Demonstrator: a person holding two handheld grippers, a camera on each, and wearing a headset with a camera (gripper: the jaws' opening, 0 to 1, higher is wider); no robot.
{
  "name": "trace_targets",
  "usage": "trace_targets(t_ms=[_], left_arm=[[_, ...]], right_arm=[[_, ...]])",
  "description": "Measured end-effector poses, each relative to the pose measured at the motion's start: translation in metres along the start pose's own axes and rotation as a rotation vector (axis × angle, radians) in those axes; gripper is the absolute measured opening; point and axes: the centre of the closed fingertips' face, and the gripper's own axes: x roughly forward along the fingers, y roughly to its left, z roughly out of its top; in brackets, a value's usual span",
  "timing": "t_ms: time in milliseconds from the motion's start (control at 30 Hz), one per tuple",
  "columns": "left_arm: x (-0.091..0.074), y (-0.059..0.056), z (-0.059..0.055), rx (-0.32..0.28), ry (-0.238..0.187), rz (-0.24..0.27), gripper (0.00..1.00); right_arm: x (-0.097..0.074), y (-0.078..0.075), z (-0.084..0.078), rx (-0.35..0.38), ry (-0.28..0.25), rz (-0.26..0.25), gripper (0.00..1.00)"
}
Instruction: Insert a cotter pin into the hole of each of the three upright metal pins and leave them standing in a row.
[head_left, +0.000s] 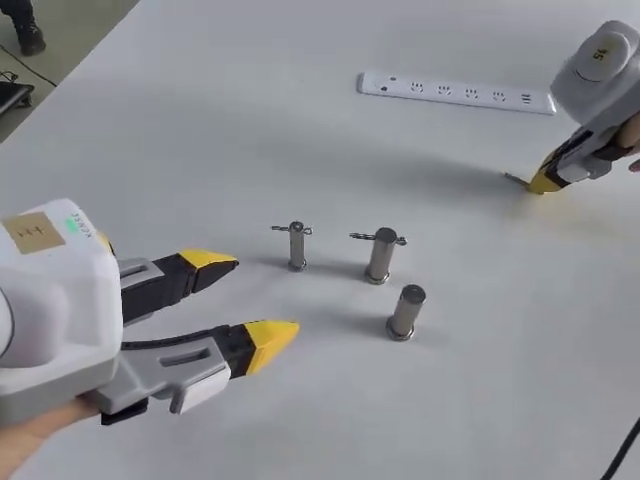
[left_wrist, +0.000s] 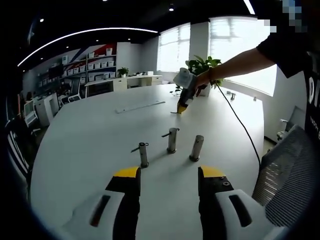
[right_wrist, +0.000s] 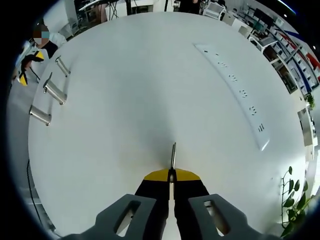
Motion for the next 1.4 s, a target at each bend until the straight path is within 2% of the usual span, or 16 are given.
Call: trace_targets(t_ms=[100,167,233,367,433,467,533,633,733,833,1000,1067,1233,1367,1400], left_arm=[[0.001,-0.002,0.005,0.002,-0.008,-0.008,0.45],[0.002,-0.004,0.009,0.014,-0.008,-0.013,0.45],[0.003,-0.005,0.011,0.021,-0.010,-0.019,0.45],[0.005,-0.007,0.015,0.031,-0.012,-0.024,0.45],[0.006,-0.008,0.018,0.032,-0.015,-0.030,0.45],[0.006,-0.009,0.020,0.032,-0.017,-0.032,0.45],[0.007,-0.009,0.024,0.029,-0.021,-0.040,0.45],[0.010,-0.013,0.025,0.006,0.003,-0.063,0.43],[0.011,-0.014,0.028,0.015,0.003,-0.073,0.43],[0.013,-0.015,0.035,0.026,0.002,-0.085,0.43],[0.016,-0.018,0.050,-0.005,-0.034,-0.115,0.40],[0.019,-0.019,0.053,-0.015,-0.022,-0.121,0.37],[0.026,-0.021,0.057,-0.031,-0.006,-0.131,0.35],[0.031,-0.026,0.059,-0.019,0.015,-0.153,0.33],[0.033,-0.027,0.061,-0.031,0.016,-0.158,0.33]], right_arm=[[-0.003,0.002,0.003,-0.021,-0.012,-0.009,0.00],[-0.007,0.001,0.005,-0.087,-0.006,-0.023,0.00],[-0.012,0.001,0.009,-0.094,-0.020,-0.028,0.00],[-0.024,0.012,0.022,-0.159,-0.055,-0.041,0.00],[-0.033,0.020,0.032,-0.207,-0.087,-0.047,0.00],[-0.037,0.026,0.034,-0.202,-0.092,-0.042,0.00],[-0.045,0.036,0.044,-0.237,-0.119,-0.047,0.00],[-0.053,0.049,0.054,-0.270,-0.146,-0.041,0.00],[-0.064,0.067,0.067,-0.306,-0.176,-0.037,0.00],[-0.072,0.081,0.084,-0.353,-0.220,-0.035,0.00],[-0.089,0.112,0.105,-0.413,-0.275,-0.045,0.00],[-0.095,0.125,0.113,-0.425,-0.300,-0.041,0.00],[-0.105,0.156,0.128,-0.454,-0.359,-0.028,0.00],[-0.104,0.171,0.132,-0.470,-0.386,-0.010,0.00],[-0.105,0.177,0.132,-0.476,-0.389,-0.002,0.00]])
